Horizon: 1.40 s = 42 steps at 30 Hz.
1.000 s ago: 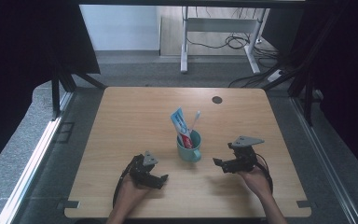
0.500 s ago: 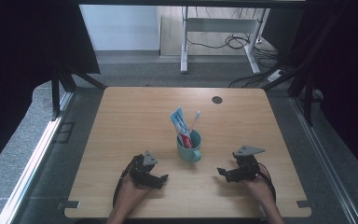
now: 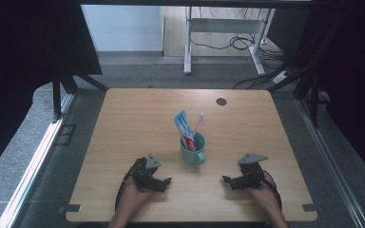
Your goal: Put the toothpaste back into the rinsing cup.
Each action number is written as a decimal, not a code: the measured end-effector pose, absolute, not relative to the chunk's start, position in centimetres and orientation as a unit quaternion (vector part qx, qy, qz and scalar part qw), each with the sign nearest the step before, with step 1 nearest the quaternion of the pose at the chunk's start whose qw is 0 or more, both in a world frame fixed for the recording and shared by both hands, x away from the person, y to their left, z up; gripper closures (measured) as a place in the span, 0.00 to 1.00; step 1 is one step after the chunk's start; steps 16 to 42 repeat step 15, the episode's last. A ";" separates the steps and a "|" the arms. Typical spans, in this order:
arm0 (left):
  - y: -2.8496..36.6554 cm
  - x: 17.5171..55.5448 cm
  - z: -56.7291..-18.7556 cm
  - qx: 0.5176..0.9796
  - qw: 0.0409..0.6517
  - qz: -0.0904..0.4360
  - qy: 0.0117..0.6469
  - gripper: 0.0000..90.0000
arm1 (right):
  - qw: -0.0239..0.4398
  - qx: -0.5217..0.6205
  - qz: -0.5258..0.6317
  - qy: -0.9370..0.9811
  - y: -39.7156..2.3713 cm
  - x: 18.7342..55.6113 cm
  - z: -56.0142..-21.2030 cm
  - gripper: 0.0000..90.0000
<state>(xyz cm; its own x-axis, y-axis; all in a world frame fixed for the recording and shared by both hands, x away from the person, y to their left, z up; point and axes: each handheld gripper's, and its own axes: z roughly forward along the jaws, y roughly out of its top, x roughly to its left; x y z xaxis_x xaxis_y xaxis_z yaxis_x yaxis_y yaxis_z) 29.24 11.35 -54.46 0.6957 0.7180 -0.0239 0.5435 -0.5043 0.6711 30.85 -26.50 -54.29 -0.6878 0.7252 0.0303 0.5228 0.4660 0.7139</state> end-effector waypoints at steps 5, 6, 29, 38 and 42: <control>11.4 29.2 -54.5 0.857 0.336 0.130 0.368 0.04 | 0.150 0.366 0.350 0.849 -26.1 30.7 -54.4 0.01; 11.4 29.2 -54.5 0.858 0.335 0.130 0.368 0.04 | 0.150 0.367 0.349 0.849 -26.1 30.7 -54.4 0.01; 11.4 29.2 -54.5 0.857 0.335 0.130 0.368 0.04 | 0.154 0.375 0.346 0.846 -26.1 30.5 -54.4 0.00; 11.4 29.2 -54.5 0.857 0.335 0.130 0.368 0.04 | 0.154 0.375 0.346 0.846 -26.1 30.5 -54.4 0.00; 11.4 29.2 -54.5 0.857 0.335 0.130 0.368 0.04 | 0.154 0.375 0.346 0.846 -26.1 30.5 -54.4 0.00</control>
